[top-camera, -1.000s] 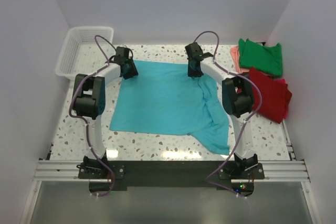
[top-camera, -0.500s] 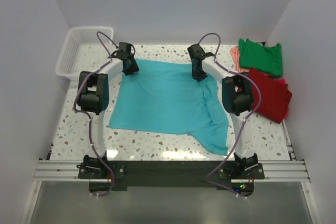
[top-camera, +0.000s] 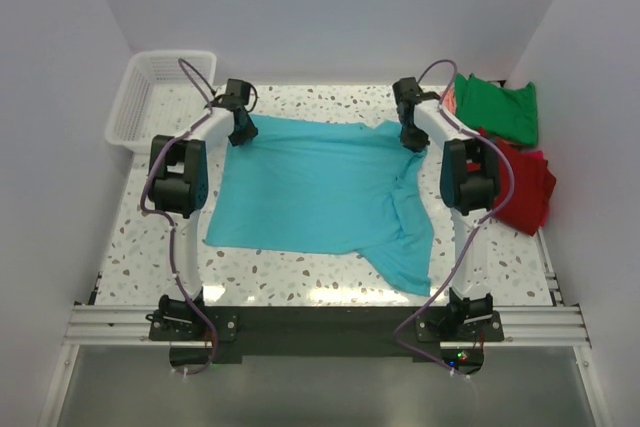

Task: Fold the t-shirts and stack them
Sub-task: Flatten the tshirt out

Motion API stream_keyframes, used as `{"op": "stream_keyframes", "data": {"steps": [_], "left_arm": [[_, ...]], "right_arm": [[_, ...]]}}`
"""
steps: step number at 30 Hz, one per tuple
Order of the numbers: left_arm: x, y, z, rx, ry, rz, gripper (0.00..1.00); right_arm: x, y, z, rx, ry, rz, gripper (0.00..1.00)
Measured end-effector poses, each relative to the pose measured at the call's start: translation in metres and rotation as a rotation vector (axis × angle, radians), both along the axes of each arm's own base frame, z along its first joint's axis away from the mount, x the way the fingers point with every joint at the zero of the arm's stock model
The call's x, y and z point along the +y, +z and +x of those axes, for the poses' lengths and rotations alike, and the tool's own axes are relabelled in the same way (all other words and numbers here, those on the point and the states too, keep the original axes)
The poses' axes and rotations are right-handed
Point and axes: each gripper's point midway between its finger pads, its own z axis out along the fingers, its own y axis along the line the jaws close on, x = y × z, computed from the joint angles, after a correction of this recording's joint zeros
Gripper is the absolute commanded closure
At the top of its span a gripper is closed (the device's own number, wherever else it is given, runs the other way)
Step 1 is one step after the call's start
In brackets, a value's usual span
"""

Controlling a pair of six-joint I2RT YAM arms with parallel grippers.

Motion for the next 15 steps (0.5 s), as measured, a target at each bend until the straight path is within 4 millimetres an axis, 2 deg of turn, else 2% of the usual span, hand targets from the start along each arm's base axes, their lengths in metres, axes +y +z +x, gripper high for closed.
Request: {"op": "stream_keyframes", "data": {"steps": [7,11,15], "left_arm": [[0.015,-0.001,-0.006,0.025,0.058,0.045,0.6],[0.025,-0.002,-0.012,0.047,0.084,0.075,0.6],[0.03,-0.002,-0.017,0.068,0.111,0.087,0.62]], "right_arm": [[-0.036,0.033,0.018,-0.069,-0.082,-0.061,0.9],[-0.045,0.054,0.029,-0.126,-0.115,-0.106,0.92],[-0.045,0.064,0.036,-0.157,-0.126,-0.112,0.94]]}}
